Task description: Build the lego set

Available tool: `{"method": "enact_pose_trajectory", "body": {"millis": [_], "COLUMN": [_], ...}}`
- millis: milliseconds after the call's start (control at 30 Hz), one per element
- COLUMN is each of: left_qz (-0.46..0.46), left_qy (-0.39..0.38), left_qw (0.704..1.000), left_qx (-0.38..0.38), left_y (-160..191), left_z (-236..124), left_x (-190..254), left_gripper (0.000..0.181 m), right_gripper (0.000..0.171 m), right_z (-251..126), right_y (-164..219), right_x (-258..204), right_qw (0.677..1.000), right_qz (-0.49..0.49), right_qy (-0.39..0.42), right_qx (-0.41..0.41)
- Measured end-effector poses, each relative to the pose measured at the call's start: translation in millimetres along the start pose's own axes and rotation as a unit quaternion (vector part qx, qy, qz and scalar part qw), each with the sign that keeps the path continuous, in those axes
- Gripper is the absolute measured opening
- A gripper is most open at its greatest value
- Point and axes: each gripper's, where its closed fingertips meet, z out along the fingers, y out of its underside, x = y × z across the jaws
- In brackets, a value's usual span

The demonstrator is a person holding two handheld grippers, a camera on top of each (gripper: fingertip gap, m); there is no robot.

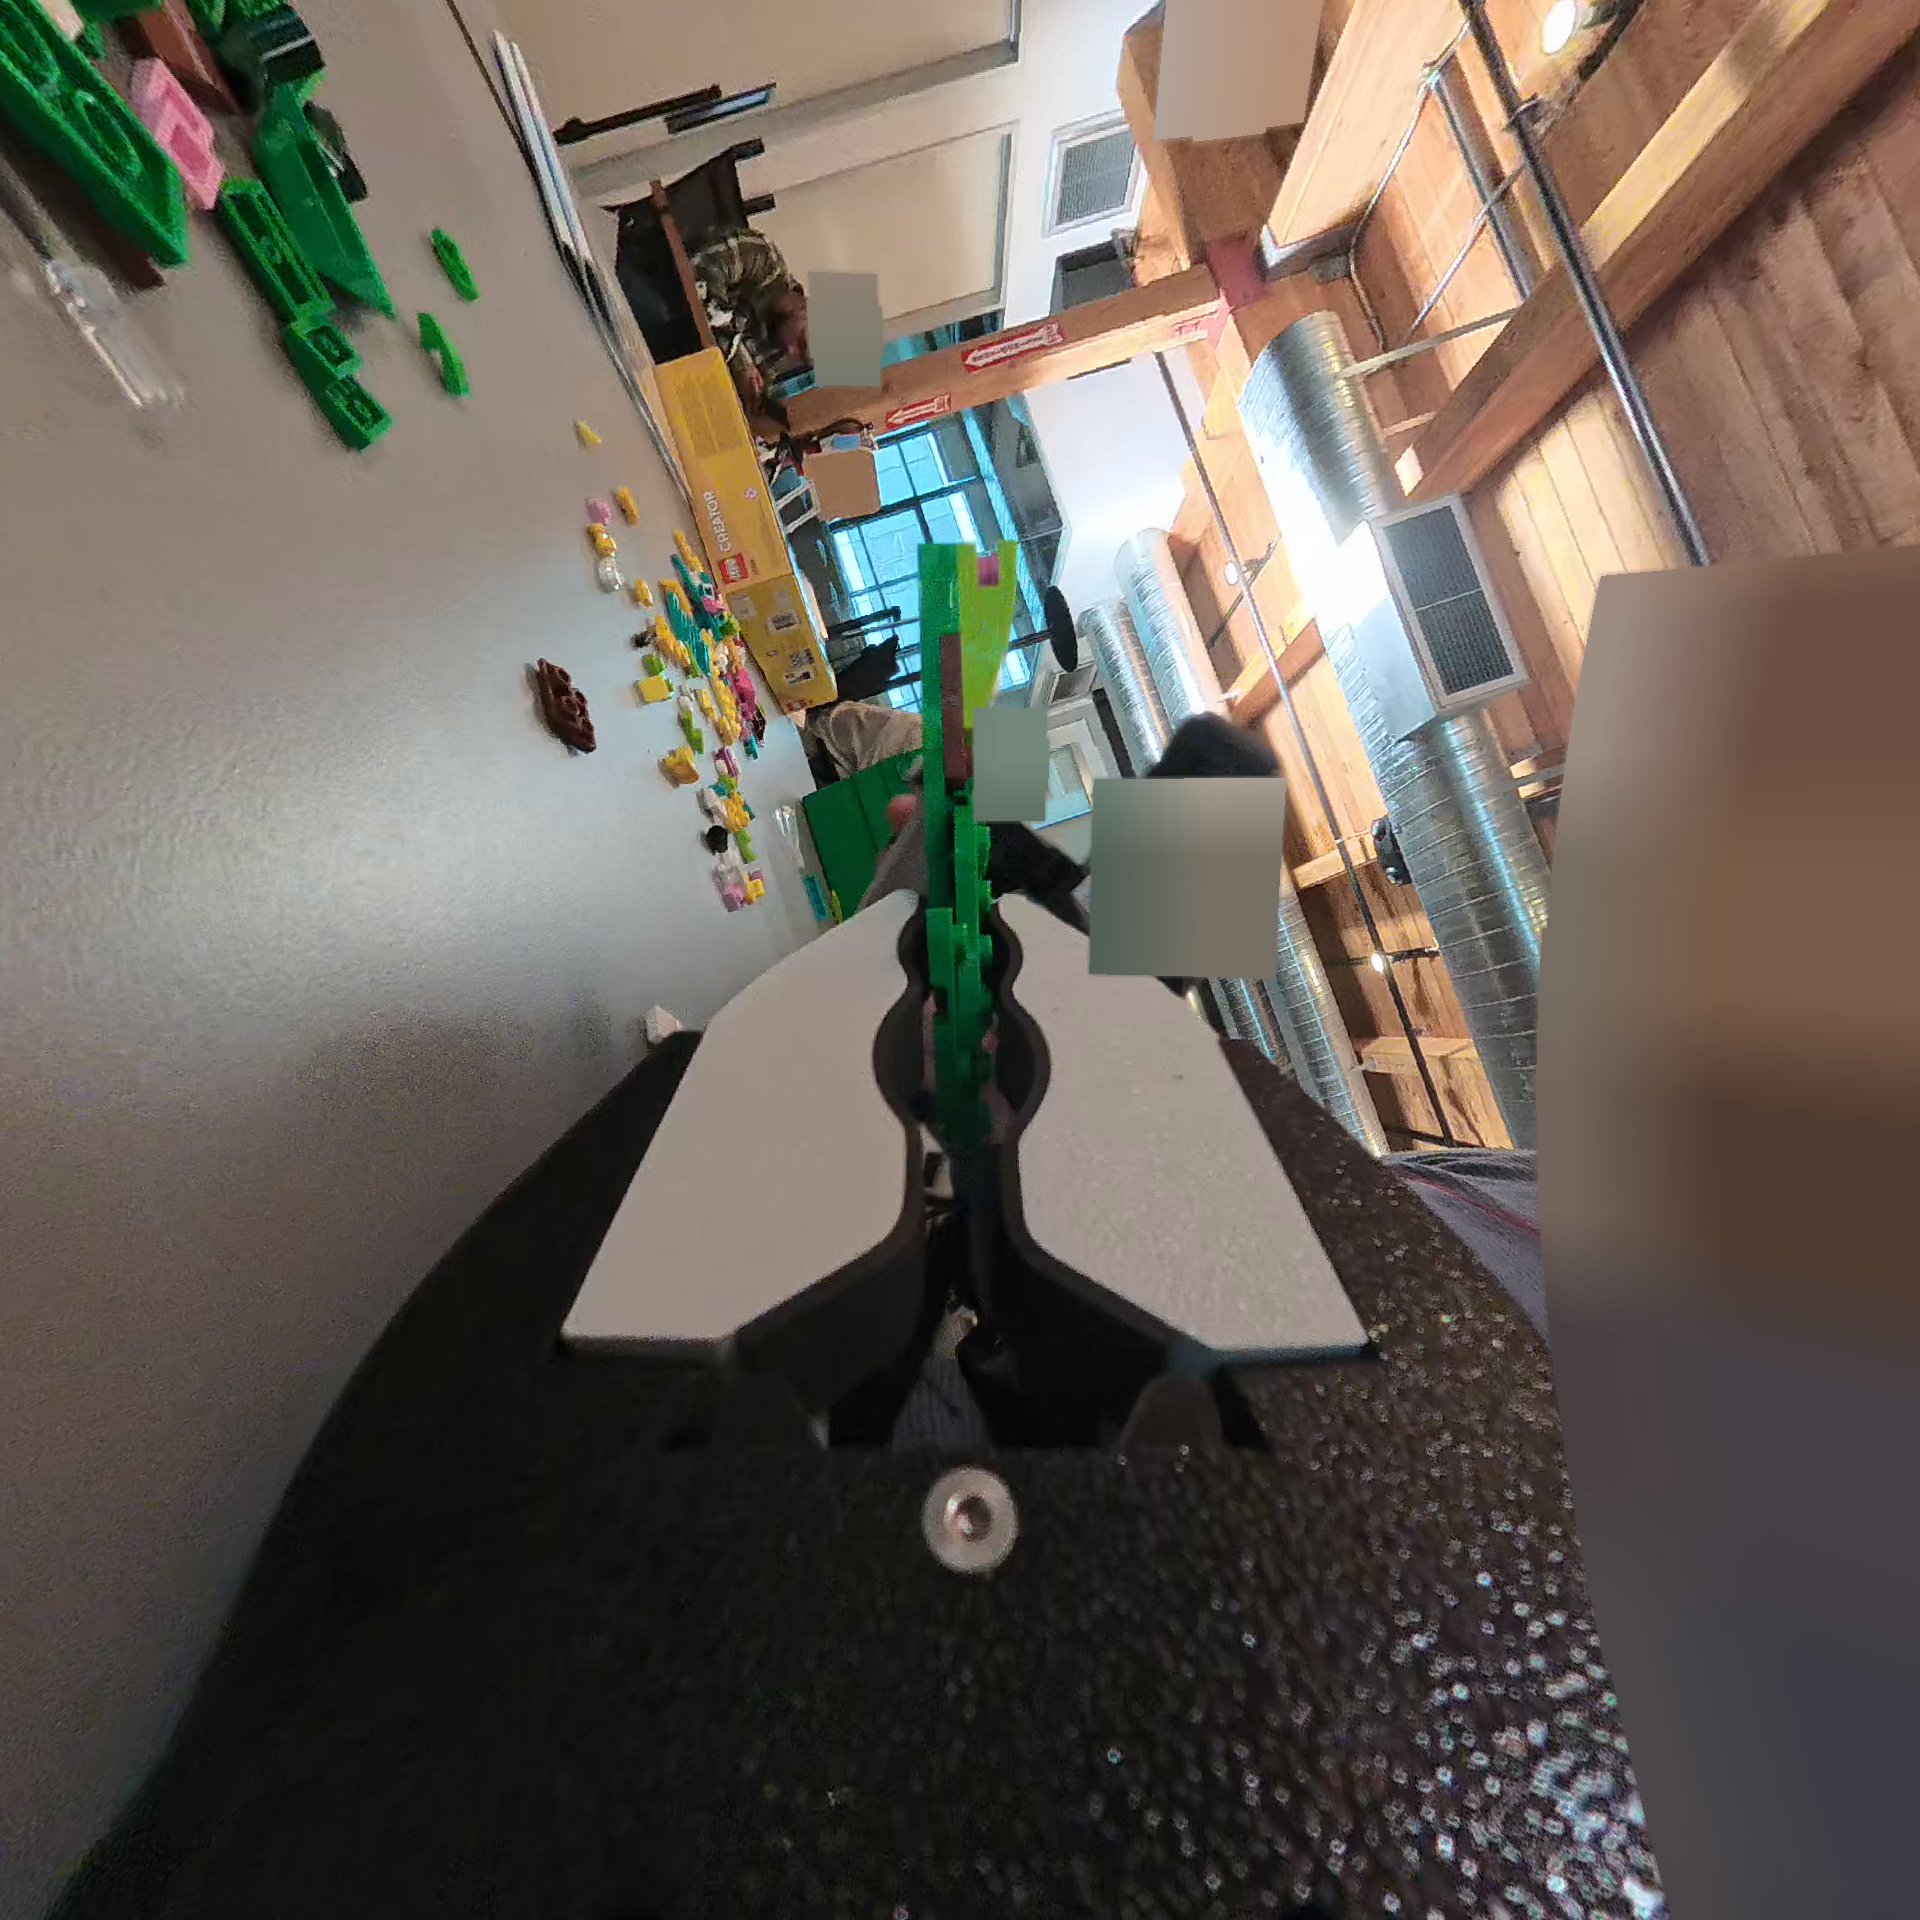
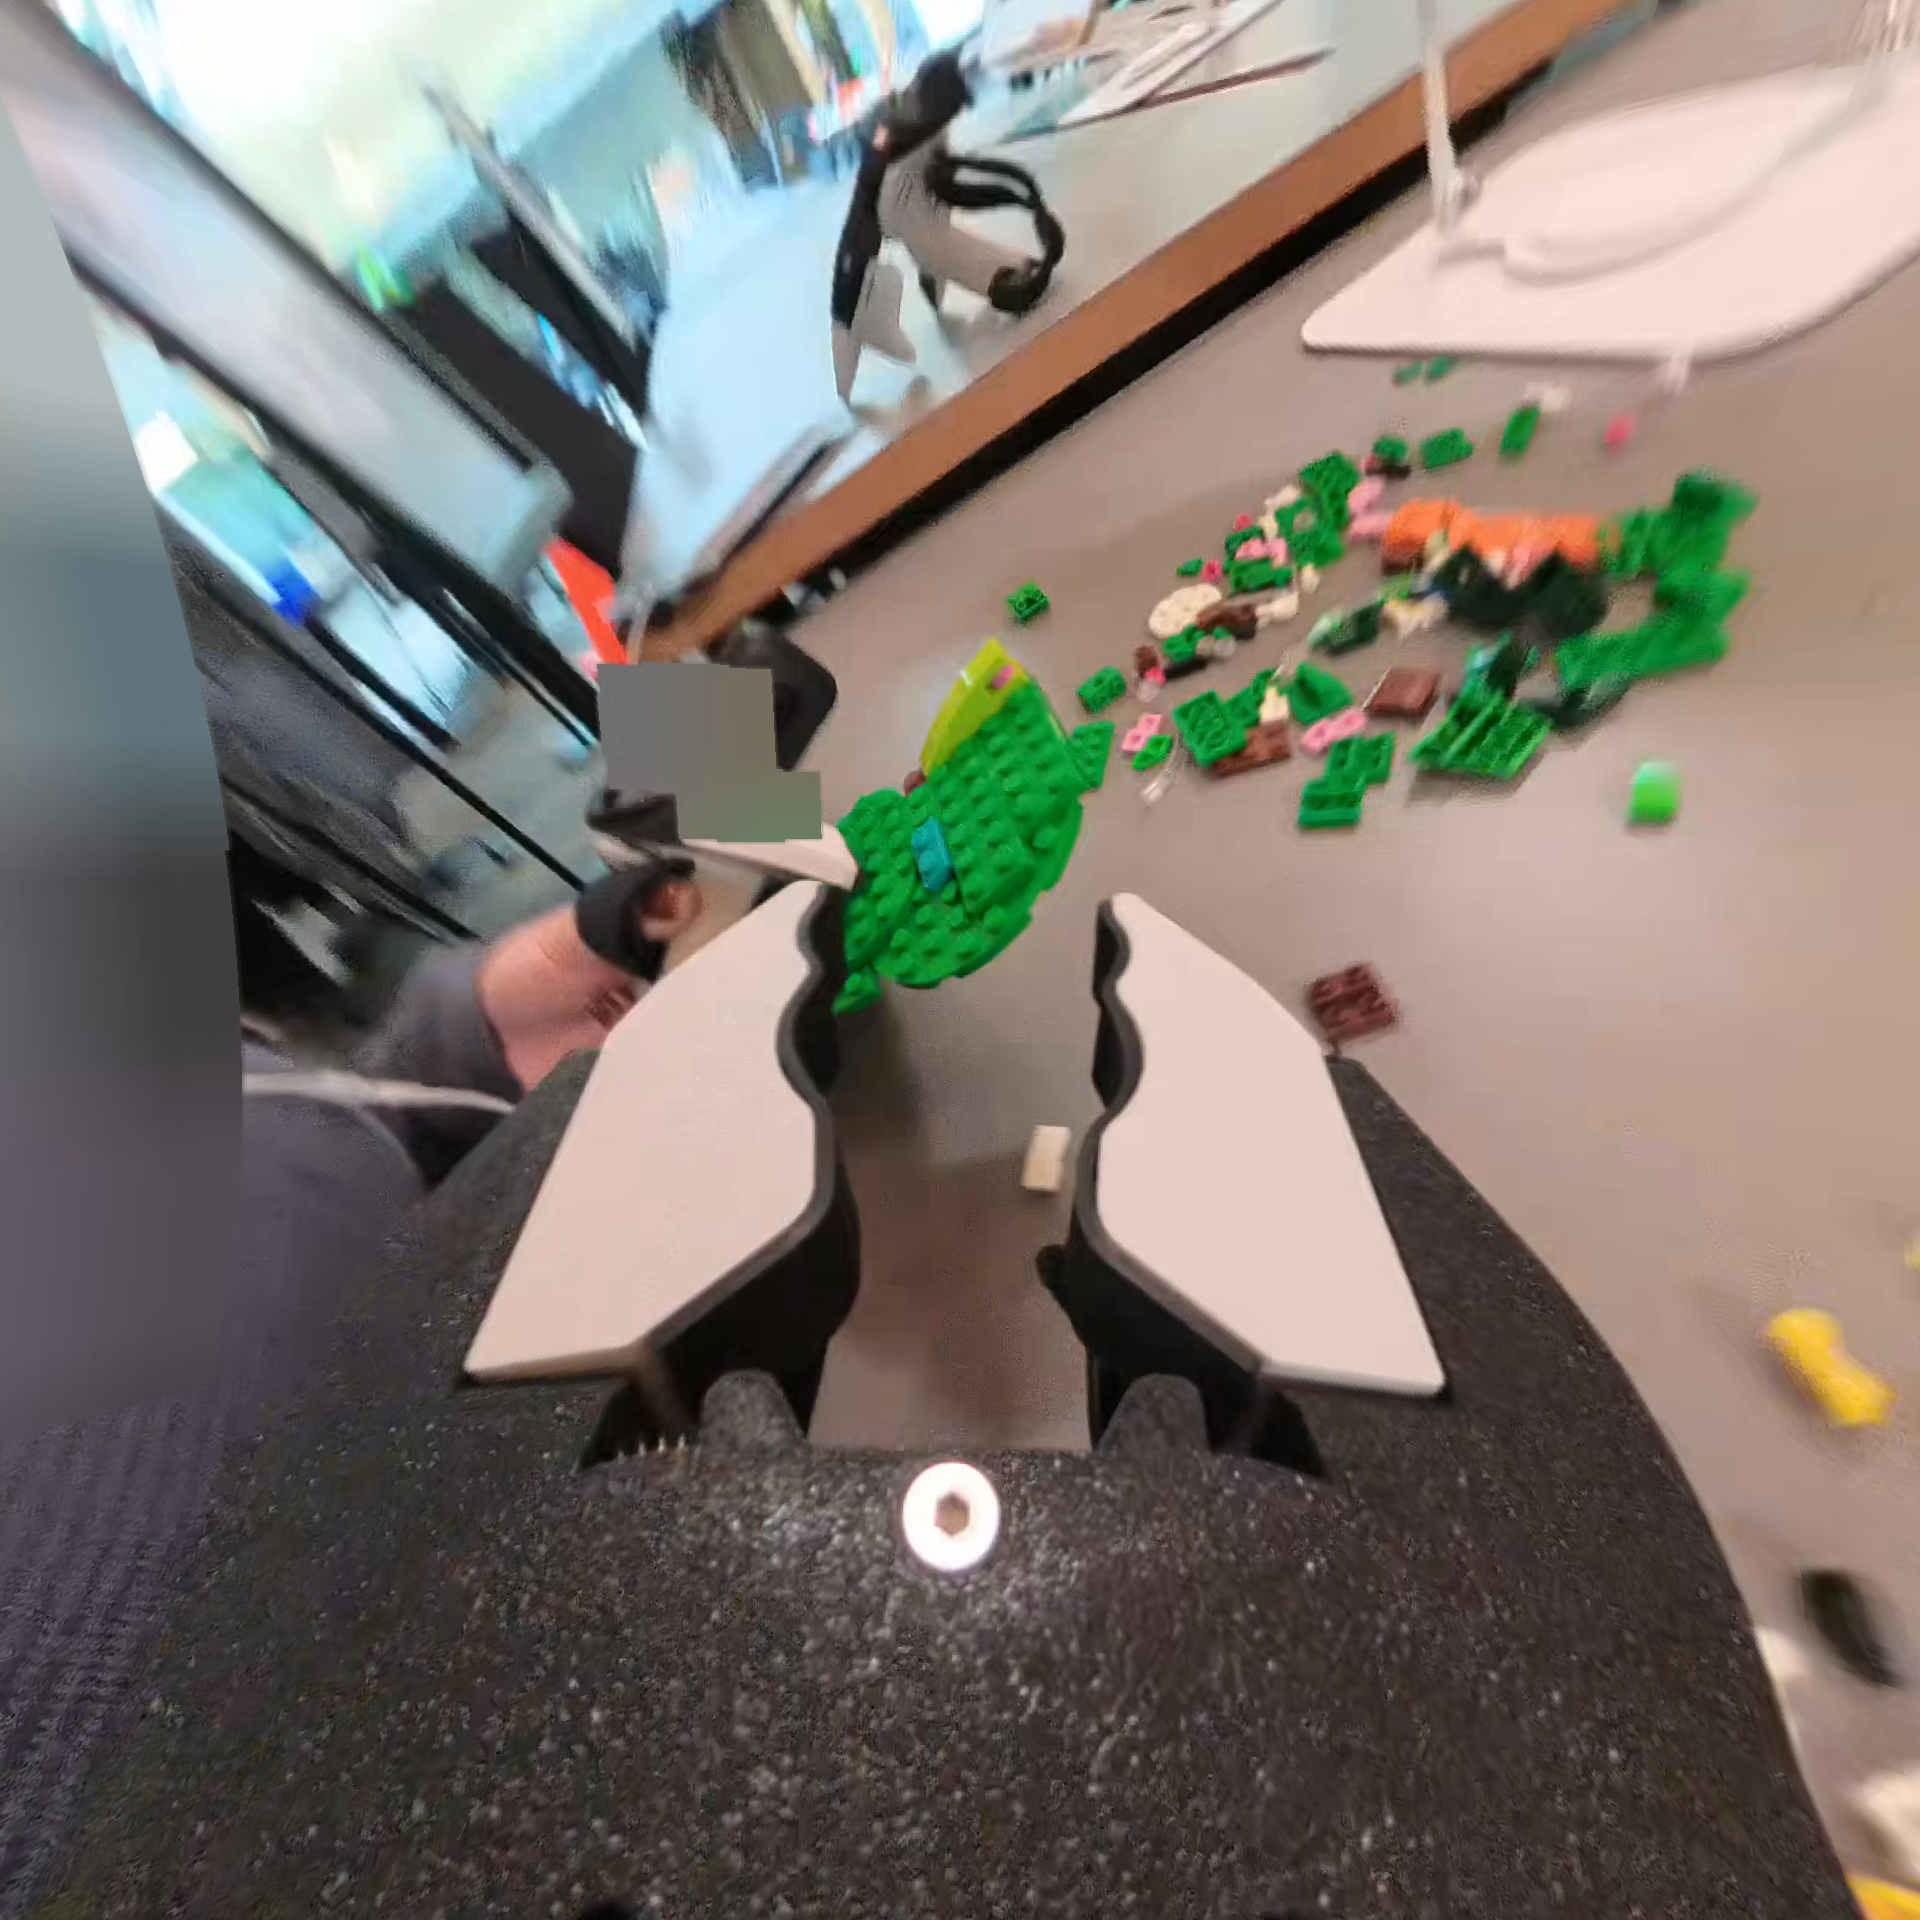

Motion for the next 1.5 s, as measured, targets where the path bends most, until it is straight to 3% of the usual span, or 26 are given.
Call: {"method": "enact_pose_trajectory", "body": {"millis": [67,233,400,533,567,767,967,1167,1200,1267,1300,1500], "left_qz": [0.001,0.007,0.005,0.004,0.006,0.053,0.118,0.114,0.103,0.077,0.066,0.018], "left_qy": [0.000,-0.001,0.000,-0.004,-0.006,0.001,0.022,0.051,0.057,0.046,0.048,0.010], "left_qw": [1.000,1.000,1.000,1.000,1.000,0.999,0.993,0.992,0.993,0.996,0.997,1.000], "left_qx": [0.002,0.003,0.001,-0.002,-0.003,-0.010,-0.016,-0.015,-0.011,-0.007,-0.005,0.019], "left_y": [-0.1,0.5,1.1,1.5,2.0,3.7,6.8,8.0,8.3,8.6,7.6,-2.4], "left_z": [0.2,0.9,1.0,1.4,1.9,3.8,6.8,7.4,8.6,10.4,10.1,2.9], "left_x": [0.1,0.6,0.7,-0.2,-0.6,7.3,20.4,27.8,28.3,20.7,19.9,5.0], "left_gripper": [0.008,0.008,0.008,0.008,0.008,0.008,0.008,0.008,0.008,0.008,0.008,0.008], "right_gripper": [0.053,0.048,0.039,0.020,0.010,0.009,0.008,0.009,0.010,0.045,0.053,0.056], "right_z": [5.5,27.4,38.6,37.7,36.4,31.6,24.3,20.3,18.8,13.7,10.3,-23.5], "right_y": [5.2,9.5,11.2,7.2,5.0,-1.1,-10.1,-15.1,-16.2,-20.2,-21.6,-34.2], "right_x": [3.6,2.6,-1.0,-3.3,-6.6,-14.1,-24.7,-30.9,-31.0,-30.3,-27.6,15.0], "right_qw": [0.993,0.957,0.942,0.935,0.933,0.939,0.967,0.966,0.967,0.968,0.970,0.977], "right_qz": [0.110,0.271,0.309,0.319,0.317,0.287,0.186,0.157,0.146,0.123,0.112,-0.059], "right_qy": [-0.024,-0.084,-0.114,-0.137,-0.151,-0.170,-0.148,-0.178,-0.181,-0.182,-0.175,-0.007], "right_qx": [0.023,0.058,0.062,0.074,0.078,0.080,0.088,0.097,0.101,0.120,0.128,0.205]}}
